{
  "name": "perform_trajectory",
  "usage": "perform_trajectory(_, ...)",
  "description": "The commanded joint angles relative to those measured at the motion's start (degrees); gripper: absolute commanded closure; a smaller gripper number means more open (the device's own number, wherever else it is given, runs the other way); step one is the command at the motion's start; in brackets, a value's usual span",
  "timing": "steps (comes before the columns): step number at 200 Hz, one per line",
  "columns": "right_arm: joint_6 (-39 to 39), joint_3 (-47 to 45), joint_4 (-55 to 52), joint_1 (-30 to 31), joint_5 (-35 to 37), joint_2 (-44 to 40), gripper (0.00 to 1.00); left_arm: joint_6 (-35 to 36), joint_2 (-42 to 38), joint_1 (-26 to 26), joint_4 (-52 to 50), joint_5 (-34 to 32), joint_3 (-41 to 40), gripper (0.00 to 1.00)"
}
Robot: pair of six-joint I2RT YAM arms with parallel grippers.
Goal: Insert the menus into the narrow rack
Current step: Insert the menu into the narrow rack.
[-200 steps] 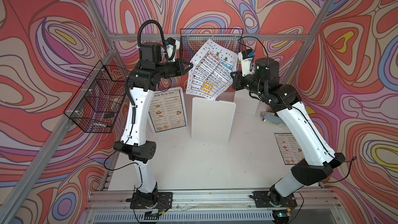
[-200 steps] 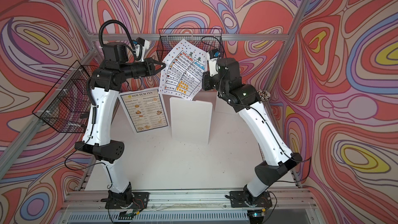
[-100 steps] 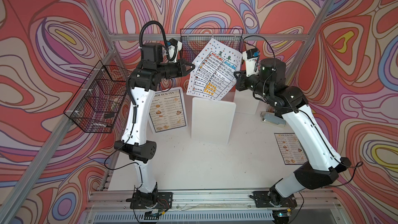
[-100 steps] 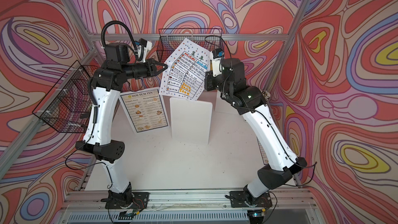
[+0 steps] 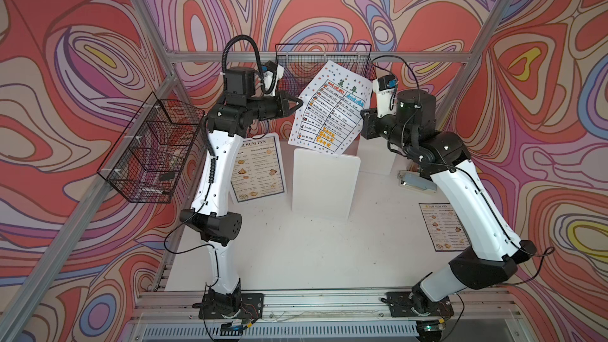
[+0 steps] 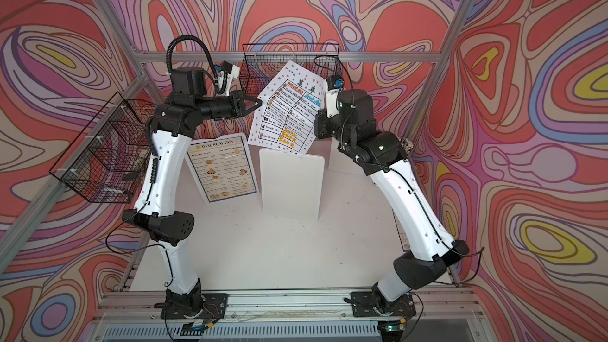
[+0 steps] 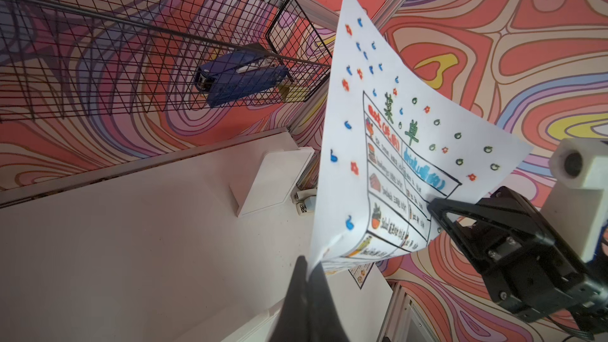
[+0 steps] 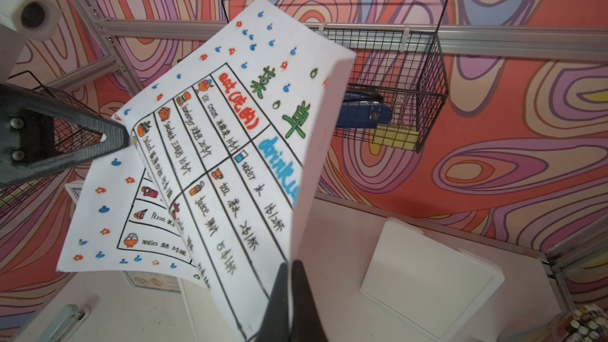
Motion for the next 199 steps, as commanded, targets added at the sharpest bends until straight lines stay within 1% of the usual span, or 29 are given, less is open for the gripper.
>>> perform_trajectory(1, -1.52, -2.81, 0.30, -0.51, 3.14, -3.24, 1.00, 3.31, 0.01, -1.53, 2.24, -2.36, -0.41, 1.00)
perform_trajectory(19, -2.28, -6.26, 3.16, -0.60, 2.99, -5.40, 1.00, 4.68, -0.79, -2.94, 3.36, -2.59, -2.01, 1.00)
perform_trajectory(45, -4.08, -7.87, 4.58, -0.52, 2.04, -7.00, 1.00, 5.19, -1.47, -3.59, 4.41, -2.15, -3.33, 0.99)
perform_trajectory(52, -4.92, -8.09, 4.88, -0.54, 1.74, -7.27, 1.00, 5.28, -1.59, -3.62, 4.39, -2.14, -3.33, 0.89)
perform_trajectory(59, -5.53, -8.13, 5.10, -0.53, 1.57, -7.43, 1.00, 5.43, -1.80, -3.62, 4.25, -2.46, -3.34, 0.74)
perform_trajectory(66, -6.38, -8.21, 5.38, -0.58, 1.08, -7.64, 1.00, 5.88, -2.18, -3.59, 3.94, -3.06, -3.33, 0.55)
perform_trajectory(74, -7.67, -8.89, 6.08, -0.57, -0.32, -8.12, 1.00, 6.61, -2.77, -3.56, 3.63, -3.83, -3.63, 0.41)
perform_trajectory(91, -9.74, -10.28, 7.25, -0.53, -2.34, -8.95, 1.00, 8.51, -4.34, -3.57, 2.17, -6.55, -3.99, 0.17)
perform_trajectory(103, -11.09, -11.49, 8.03, -0.60, -3.73, -9.40, 1.00, 10.15, -5.94, -3.64, 0.85, -9.23, -4.49, 0.05)
perform_trajectory(109, -11.61, -12.02, 8.33, -0.58, -4.64, -9.57, 1.00, 10.89, -6.78, -3.59, 0.33, -10.77, -4.99, 0.01)
perform_trajectory(129, -12.81, -13.27, 9.34, -0.54, -7.77, -9.68, 1.00, 12.03, -10.02, -3.47, 1.08, -14.12, -8.59, 0.01)
perform_trajectory(140, -13.31, -14.33, 10.30, -0.62, -9.09, -9.97, 1.00, 12.23, -11.22, -3.53, 1.82, -14.10, -10.03, 0.01)
perform_trajectory(159, -14.32, -14.98, 11.97, -0.59, -9.21, -9.63, 1.00, 12.32, -12.25, -3.54, 2.28, -13.42, -11.02, 0.01)
perform_trajectory(176, -15.45, -13.02, 10.31, -0.67, -10.67, -8.31, 1.00, 12.21, -12.38, -3.54, 2.48, -13.22, -11.16, 0.04)
perform_trajectory(191, -15.43, -13.97, 10.93, -0.66, -11.75, -8.87, 1.00, 12.06, -12.39, -3.48, 2.48, -13.36, -11.16, 0.09)
perform_trajectory(199, -14.94, -14.62, 11.30, -0.82, -12.30, -9.46, 1.00, 11.97, -12.61, -3.39, 2.62, -13.53, -11.36, 0.09)
